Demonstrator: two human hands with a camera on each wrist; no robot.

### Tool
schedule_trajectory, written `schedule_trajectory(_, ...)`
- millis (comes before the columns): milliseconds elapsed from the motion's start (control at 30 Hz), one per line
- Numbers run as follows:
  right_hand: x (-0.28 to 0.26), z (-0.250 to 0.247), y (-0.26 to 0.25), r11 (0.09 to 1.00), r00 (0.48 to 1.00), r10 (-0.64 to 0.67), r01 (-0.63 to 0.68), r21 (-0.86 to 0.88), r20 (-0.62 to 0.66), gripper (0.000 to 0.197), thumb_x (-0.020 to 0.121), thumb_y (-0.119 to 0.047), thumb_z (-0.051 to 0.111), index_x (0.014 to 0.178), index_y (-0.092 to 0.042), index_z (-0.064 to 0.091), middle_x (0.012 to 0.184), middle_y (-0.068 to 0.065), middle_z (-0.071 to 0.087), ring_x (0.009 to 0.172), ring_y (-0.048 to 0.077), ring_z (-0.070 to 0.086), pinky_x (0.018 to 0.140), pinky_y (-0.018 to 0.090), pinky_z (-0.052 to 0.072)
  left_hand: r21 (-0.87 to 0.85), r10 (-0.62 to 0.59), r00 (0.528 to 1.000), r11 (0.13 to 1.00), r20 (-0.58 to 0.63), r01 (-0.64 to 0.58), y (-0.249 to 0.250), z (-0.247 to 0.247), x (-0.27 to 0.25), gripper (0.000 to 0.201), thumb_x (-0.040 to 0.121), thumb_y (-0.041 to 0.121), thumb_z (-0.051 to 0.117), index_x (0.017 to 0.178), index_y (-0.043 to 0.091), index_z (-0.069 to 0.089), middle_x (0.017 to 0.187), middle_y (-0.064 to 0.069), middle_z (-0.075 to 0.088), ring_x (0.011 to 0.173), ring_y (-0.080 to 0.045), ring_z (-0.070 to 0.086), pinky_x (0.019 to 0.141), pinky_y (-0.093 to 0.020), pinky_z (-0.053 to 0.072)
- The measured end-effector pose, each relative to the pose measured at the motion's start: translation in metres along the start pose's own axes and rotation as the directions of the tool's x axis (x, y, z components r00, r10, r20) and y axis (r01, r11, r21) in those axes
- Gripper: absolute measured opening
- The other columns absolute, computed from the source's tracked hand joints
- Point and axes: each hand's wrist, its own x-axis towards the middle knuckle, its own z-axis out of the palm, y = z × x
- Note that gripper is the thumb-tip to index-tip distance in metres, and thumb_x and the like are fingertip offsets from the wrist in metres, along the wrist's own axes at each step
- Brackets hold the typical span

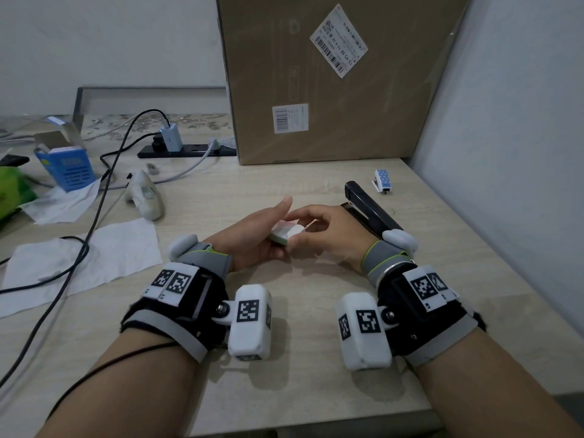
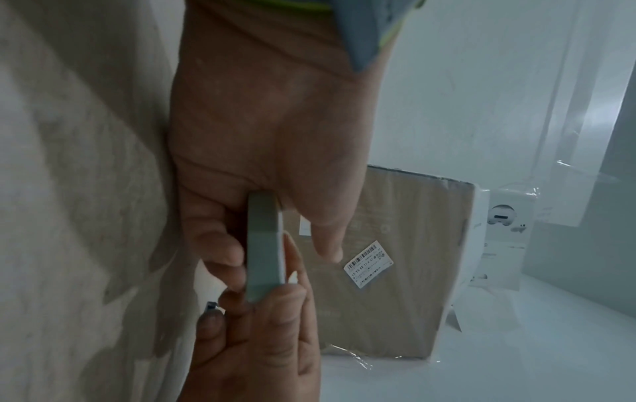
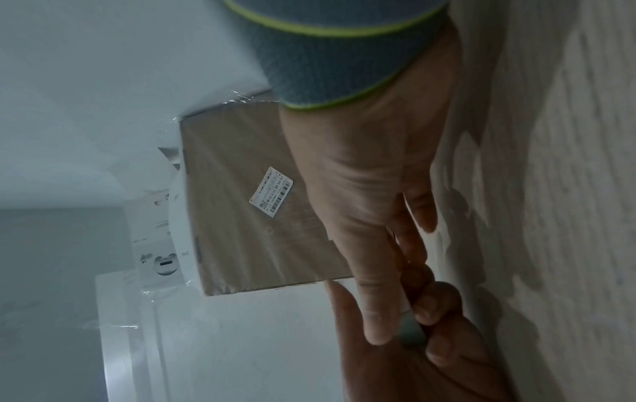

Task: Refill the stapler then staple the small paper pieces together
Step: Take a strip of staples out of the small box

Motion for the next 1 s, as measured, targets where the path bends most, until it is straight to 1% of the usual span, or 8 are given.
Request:
schedule_trajectory(100, -0.0004, 0.0001, 0.0003, 0.997, 0.998, -0.007, 0.013, 0.078, -0.067, 0.033, 0.075, -0.006, 0.075, 0.107, -0.012, 0.069, 0.092, 0.007, 0.065, 0.078, 0.018, 0.062, 0.076, 0.031, 0.055, -0.078, 0.038, 0.999, 0.996, -0.031, -0.040, -0.0002, -0.0028, 0.0022, 0.041, 0.096, 0.042, 0.038, 0.104, 0.006, 0.057, 0.072, -0.005, 0.056, 0.058, -0.012, 0.051, 0.050, -0.020, 0.043)
schedule_trajectory(267, 0.0048, -0.0025, 0.0028, 0.994, 0.968, -0.060, 0.080, 0.074, -0.244, 0.022, 0.075, -0.007, 0.075, 0.089, -0.023, 0.070, 0.086, -0.003, 0.068, 0.077, 0.015, 0.066, 0.080, 0.032, 0.055, -0.123, 0.131, 0.986, 0.982, -0.101, -0.143, 0.0002, -0.0025, 0.0021, 0.015, 0.096, 0.015, 0.044, 0.088, 0.009, 0.056, 0.074, -0.006, 0.055, 0.057, -0.005, 0.059, 0.047, -0.014, 0.046)
schedule_trajectory(433, 0.0061, -0.0044, 0.0052, 0.996, 0.949, -0.067, 0.082, 0.038, -0.308, 0.021, 0.076, -0.012, 0.076, 0.096, -0.018, 0.073, 0.086, -0.001, 0.072, 0.073, 0.006, 0.068, 0.077, 0.028, 0.056, -0.157, 0.180, 0.967, 0.965, -0.178, -0.209, -0.0016, -0.0062, 0.0042, 0.008, 0.096, 0.017, 0.048, 0.092, 0.011, 0.052, 0.081, -0.004, 0.057, 0.059, -0.004, 0.062, 0.049, -0.013, 0.048)
schedule_trajectory(567, 0.0053, -0.0040, 0.0055, 0.997, 0.934, -0.072, 0.074, -0.006, -0.349, 0.025, 0.077, -0.012, 0.076, 0.101, -0.009, 0.073, 0.098, 0.014, 0.074, 0.090, 0.023, 0.072, 0.086, 0.036, 0.057, -0.173, 0.204, 0.968, 0.958, -0.149, -0.229, -0.0027, -0.0073, 0.0048, 0.009, 0.094, 0.016, 0.050, 0.100, 0.009, 0.051, 0.081, -0.005, 0.058, 0.058, -0.004, 0.062, 0.051, -0.012, 0.050)
schedule_trajectory(633, 0.0054, -0.0041, 0.0058, 0.997, 0.929, -0.076, 0.078, -0.011, -0.363, 0.026, 0.076, -0.011, 0.076, 0.102, -0.007, 0.073, 0.099, 0.016, 0.074, 0.093, 0.025, 0.072, 0.089, 0.036, 0.057, -0.173, 0.218, 0.966, 0.955, -0.137, -0.240, -0.0028, -0.0068, 0.0041, 0.015, 0.092, 0.008, 0.052, 0.107, 0.008, 0.050, 0.081, -0.005, 0.059, 0.058, -0.003, 0.062, 0.052, -0.011, 0.050)
schedule_trajectory(833, 0.0049, -0.0044, 0.0052, 0.992, 0.927, -0.120, 0.099, -0.076, -0.355, 0.027, 0.075, -0.010, 0.077, 0.100, -0.003, 0.074, 0.098, 0.016, 0.075, 0.086, 0.015, 0.068, 0.087, 0.029, 0.055, -0.137, 0.235, 0.962, 0.958, -0.136, -0.253, -0.0028, -0.0058, 0.0025, 0.018, 0.090, 0.000, 0.053, 0.106, 0.008, 0.050, 0.083, -0.007, 0.059, 0.057, -0.003, 0.063, 0.053, -0.011, 0.050)
schedule_trajectory(933, 0.0065, -0.0048, 0.0077, 0.984, 0.932, -0.146, 0.102, -0.145, -0.333, 0.029, 0.074, -0.010, 0.078, 0.101, -0.001, 0.073, 0.091, 0.007, 0.073, 0.073, -0.002, 0.065, 0.076, 0.011, 0.053, -0.077, 0.234, 0.963, 0.966, -0.137, -0.246, -0.0034, -0.0063, 0.0022, 0.016, 0.089, 0.000, 0.055, 0.102, 0.010, 0.052, 0.085, -0.007, 0.060, 0.060, -0.005, 0.062, 0.055, -0.012, 0.051)
schedule_trajectory(1000, 0.0078, -0.0055, 0.0095, 0.979, 0.938, -0.150, 0.098, -0.177, -0.313, 0.029, 0.073, -0.010, 0.078, 0.101, -0.002, 0.074, 0.086, 0.000, 0.070, 0.065, -0.012, 0.063, 0.070, 0.005, 0.050, -0.029, 0.235, 0.962, 0.970, -0.136, -0.241, -0.0040, -0.0063, 0.0021, 0.016, 0.089, 0.001, 0.056, 0.100, 0.011, 0.052, 0.086, -0.007, 0.060, 0.063, -0.007, 0.061, 0.056, -0.013, 0.051)
